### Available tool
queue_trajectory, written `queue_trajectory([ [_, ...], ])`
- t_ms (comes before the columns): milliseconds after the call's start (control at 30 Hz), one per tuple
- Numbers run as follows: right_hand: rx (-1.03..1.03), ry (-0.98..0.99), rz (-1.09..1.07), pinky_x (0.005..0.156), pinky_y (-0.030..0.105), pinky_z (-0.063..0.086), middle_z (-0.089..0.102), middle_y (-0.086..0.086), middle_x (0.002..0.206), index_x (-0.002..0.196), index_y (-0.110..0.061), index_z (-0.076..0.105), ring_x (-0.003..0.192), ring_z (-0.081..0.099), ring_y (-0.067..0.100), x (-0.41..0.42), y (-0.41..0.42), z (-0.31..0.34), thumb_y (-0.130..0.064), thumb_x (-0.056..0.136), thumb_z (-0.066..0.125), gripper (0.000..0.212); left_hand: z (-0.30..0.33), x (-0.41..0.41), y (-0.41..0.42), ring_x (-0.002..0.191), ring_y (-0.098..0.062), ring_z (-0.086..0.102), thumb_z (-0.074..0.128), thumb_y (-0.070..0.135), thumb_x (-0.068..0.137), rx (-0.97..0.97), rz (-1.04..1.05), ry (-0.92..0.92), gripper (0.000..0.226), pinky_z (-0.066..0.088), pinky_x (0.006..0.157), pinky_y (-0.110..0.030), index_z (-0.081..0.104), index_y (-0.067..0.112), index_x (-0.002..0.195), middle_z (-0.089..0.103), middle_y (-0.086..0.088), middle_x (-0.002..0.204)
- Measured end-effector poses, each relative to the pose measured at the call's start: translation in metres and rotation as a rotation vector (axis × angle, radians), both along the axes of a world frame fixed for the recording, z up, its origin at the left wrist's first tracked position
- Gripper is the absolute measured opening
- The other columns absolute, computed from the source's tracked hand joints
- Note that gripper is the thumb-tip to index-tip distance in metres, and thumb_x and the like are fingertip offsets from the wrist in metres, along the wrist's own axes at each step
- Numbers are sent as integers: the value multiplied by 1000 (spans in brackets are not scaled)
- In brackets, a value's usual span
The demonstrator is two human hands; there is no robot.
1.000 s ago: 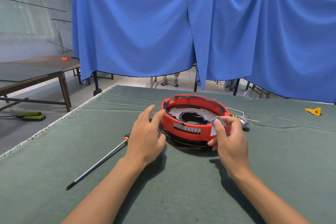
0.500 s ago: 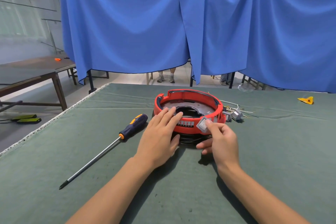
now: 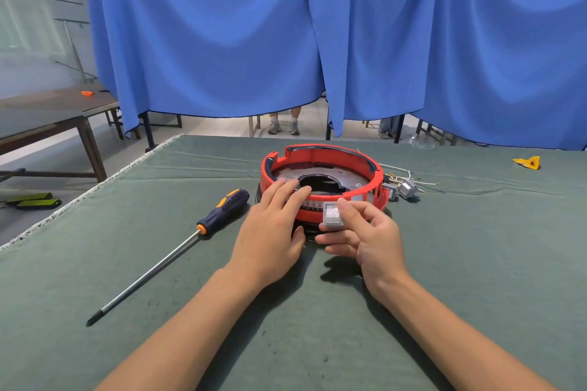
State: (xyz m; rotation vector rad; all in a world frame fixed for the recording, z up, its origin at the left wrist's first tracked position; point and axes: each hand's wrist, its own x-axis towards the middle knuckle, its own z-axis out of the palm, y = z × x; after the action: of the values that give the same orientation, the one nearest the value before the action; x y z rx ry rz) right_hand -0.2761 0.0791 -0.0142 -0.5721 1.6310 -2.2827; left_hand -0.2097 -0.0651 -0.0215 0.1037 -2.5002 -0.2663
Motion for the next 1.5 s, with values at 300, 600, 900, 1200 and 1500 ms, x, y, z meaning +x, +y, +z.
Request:
queue_trajectory([
  [300,-66,-135,-58,36,21,45,71,14,67,83,-9,58,40,59,13,-9,2,-2,-40,70,68,36,1,1,2,143,-17,18,56,10,81,41,-11,0,66,24,115,-33,37,18,144,32,1,151],
  [600,-24,-139,-51,34,20,40,70,14,69,79,-10,60,37,54,13,-9,1,-3,-43,67,69,36,-1,0,1,143,-15,17,57,11,82,54,-10,12,65,22,115,-29,37,18,143,32,3,150],
  [900,51,-174,-42,37,21,41,70,13,64,87,-9,64,36,52,15,-16,8,1,-32,88,56,24,5,-4,-3,118,-4,37,43,38,94,242,81,133,20,38,76,-25,54,24,104,50,13,116],
  [1200,196,214,-302,45,29,44,73,4,69,84,-17,56,44,63,22,-14,16,2,-21,94,44,17,5,1,-6,128,-22,45,54,24,91,110,100,191,21,32,105,-32,62,12,106,62,-2,114],
  [1500,171,450,-278,52,33,57,70,-10,80,87,-26,73,72,66,13,-2,8,-1,-22,91,64,10,20,-32,27,93,-20,54,40,18,75,584,108,299,30,34,100,-43,70,17,72,69,1,82],
])
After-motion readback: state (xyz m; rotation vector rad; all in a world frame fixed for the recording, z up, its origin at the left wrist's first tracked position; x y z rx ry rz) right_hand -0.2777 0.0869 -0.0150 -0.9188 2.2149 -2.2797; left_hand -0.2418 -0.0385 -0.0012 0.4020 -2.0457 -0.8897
